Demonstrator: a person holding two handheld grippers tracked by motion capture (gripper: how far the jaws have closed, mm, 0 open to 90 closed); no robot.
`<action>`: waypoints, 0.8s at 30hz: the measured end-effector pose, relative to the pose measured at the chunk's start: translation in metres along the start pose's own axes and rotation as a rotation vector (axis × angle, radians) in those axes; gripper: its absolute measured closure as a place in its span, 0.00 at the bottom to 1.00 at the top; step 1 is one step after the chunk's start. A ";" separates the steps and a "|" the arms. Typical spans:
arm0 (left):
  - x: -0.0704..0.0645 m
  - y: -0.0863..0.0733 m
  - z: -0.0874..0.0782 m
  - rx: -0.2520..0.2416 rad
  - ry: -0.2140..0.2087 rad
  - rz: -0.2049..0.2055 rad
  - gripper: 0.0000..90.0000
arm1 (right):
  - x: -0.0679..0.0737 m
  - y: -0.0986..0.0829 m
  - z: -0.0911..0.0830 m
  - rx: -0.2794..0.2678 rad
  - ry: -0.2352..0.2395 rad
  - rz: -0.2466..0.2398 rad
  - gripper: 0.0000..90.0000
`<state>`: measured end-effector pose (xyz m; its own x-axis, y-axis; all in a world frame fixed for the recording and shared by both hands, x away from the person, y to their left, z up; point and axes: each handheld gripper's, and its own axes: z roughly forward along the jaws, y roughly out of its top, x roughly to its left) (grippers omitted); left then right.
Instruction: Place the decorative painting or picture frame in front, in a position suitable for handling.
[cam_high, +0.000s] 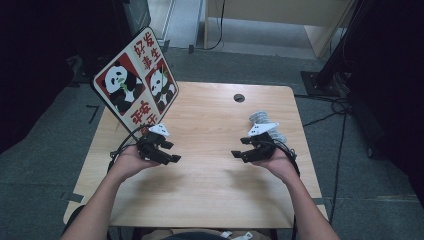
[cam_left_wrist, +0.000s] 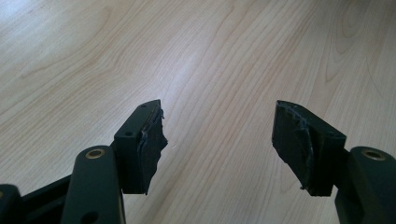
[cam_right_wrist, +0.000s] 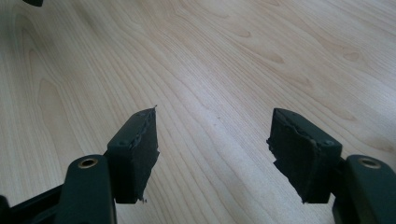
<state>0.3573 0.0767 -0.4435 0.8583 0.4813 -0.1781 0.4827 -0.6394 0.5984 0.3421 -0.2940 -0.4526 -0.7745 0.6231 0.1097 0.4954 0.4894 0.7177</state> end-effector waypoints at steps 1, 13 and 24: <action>0.000 0.000 -0.001 -0.001 0.000 -0.001 0.38 | 0.000 0.000 0.000 0.001 0.002 0.002 0.37; 0.003 -0.009 -0.023 -0.037 0.020 -0.030 0.39 | 0.001 0.001 0.005 0.025 0.014 -0.008 0.37; 0.013 -0.024 -0.050 -0.085 0.051 -0.067 0.40 | 0.003 0.005 0.012 0.036 0.034 -0.019 0.37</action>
<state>0.3476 0.1285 -0.4211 0.8137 0.5523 -0.1814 0.5204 -0.5529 0.6507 0.3472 -0.2824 -0.4564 -0.7965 0.5925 0.1203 0.4939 0.5230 0.6946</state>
